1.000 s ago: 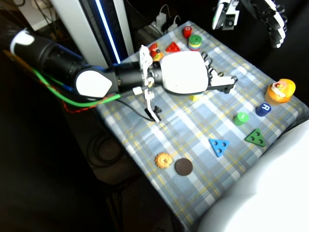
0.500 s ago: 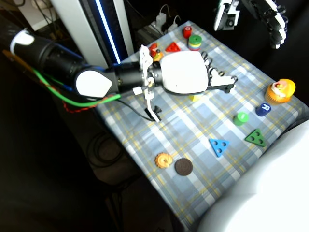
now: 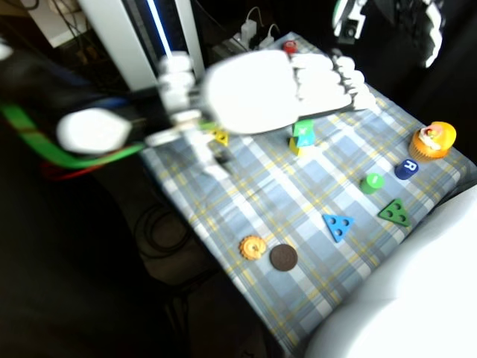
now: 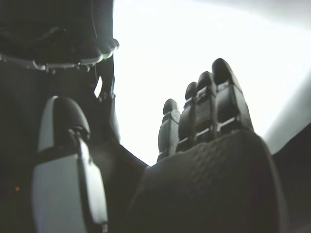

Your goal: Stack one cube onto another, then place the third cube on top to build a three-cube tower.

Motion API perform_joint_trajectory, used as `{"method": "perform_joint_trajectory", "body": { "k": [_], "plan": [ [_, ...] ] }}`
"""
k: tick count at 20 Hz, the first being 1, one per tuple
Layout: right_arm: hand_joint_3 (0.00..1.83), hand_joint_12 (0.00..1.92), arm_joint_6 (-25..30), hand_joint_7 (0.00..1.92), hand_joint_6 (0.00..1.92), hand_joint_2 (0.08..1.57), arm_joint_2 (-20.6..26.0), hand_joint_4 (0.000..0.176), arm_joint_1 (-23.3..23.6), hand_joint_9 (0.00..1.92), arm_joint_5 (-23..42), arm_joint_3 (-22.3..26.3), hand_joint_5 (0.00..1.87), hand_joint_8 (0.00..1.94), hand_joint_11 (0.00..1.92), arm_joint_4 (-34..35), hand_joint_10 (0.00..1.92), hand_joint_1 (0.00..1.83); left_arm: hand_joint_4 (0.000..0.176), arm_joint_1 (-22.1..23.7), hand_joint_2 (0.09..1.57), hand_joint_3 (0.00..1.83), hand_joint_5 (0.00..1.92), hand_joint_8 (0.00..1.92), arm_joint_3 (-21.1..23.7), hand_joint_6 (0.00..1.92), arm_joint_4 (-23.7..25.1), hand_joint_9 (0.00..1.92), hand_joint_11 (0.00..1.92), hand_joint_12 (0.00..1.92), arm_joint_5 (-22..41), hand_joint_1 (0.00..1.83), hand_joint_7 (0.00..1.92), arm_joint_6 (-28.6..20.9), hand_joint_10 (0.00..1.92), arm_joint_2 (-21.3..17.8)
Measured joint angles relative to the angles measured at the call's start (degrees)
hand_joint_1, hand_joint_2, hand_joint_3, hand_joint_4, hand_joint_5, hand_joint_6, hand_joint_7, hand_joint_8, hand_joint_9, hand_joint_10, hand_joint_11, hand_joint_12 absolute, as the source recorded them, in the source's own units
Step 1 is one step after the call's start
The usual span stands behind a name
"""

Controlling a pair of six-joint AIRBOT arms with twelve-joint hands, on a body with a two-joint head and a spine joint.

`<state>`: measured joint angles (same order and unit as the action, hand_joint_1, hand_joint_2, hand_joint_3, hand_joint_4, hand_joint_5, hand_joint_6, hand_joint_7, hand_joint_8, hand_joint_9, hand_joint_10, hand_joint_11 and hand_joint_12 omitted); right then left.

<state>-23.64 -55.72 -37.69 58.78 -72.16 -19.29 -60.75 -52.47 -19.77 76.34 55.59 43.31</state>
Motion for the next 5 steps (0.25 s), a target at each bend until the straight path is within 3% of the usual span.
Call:
{"method": "perform_joint_trajectory", "body": {
  "k": [1, 2, 3, 4, 5],
  "plan": [
    [0.01, 0.0, -2.8, 0.24, 0.01, 0.88, 1.3, 0.026, -2.2, 0.15, 3.8, 2.0, 0.1, 0.01, 0.0, 3.3, 0.01, 0.68, 0.169, -0.9, 0.85, 0.0, 0.0, 0.01, 0.3, 0.0, 0.8, 0.11, 0.04, 0.02, 3.6, 0.72, 0.12, -2.1, 0.02, -0.2],
    [0.01, 0.06, -6.0, 0.28, 0.01, 0.99, 2.2, 0.014, -4.9, 0.25, 8.8, 4.5, 0.16, 0.01, 0.12, 6.3, 0.02, 0.72, 0.145, -1.7, 0.87, 0.0, 0.0, 0.01, 0.4, 0.0, 2.7, 0.19, 0.16, 0.08, 8.0, 0.65, 0.18, -4.3, 0.02, -0.3],
    [0.02, 0.11, -9.2, 0.34, 0.0, 1.09, 2.7, 0.0, -7.8, 0.37, 14.7, 7.0, 0.17, 0.0, 0.22, 8.5, 0.02, 0.67, 0.062, -2.3, 1.02, 0.01, 0.08, 0.0, 0.5, 0.01, 4.8, 0.27, 0.23, 0.12, 12.0, 0.51, 0.24, -6.8, 0.01, -0.2],
    [0.01, 0.11, -10.8, 0.35, 0.0, 1.13, 2.8, 0.006, -9.6, 0.38, 18.4, 8.4, 0.09, 0.0, 0.23, 9.3, 0.01, 0.73, 0.049, -2.5, 1.06, 0.01, 0.26, 0.0, 0.5, 0.02, 6.1, 0.23, 0.12, 0.06, 14.5, 0.46, 0.27, -8.9, 0.0, -0.3],
    [0.0, 0.09, -12.2, 0.3, 0.01, 1.09, 3.0, 0.075, -11.6, 0.34, 22.4, 9.6, 0.15, 0.0, 0.2, 9.9, 0.0, 0.72, 0.018, -2.2, 1.19, 0.01, 0.36, 0.0, 0.5, 0.02, 7.2, 0.19, 0.06, 0.02, 16.0, 0.31, 0.26, -9.7, 0.0, -0.3]
  ]
}}
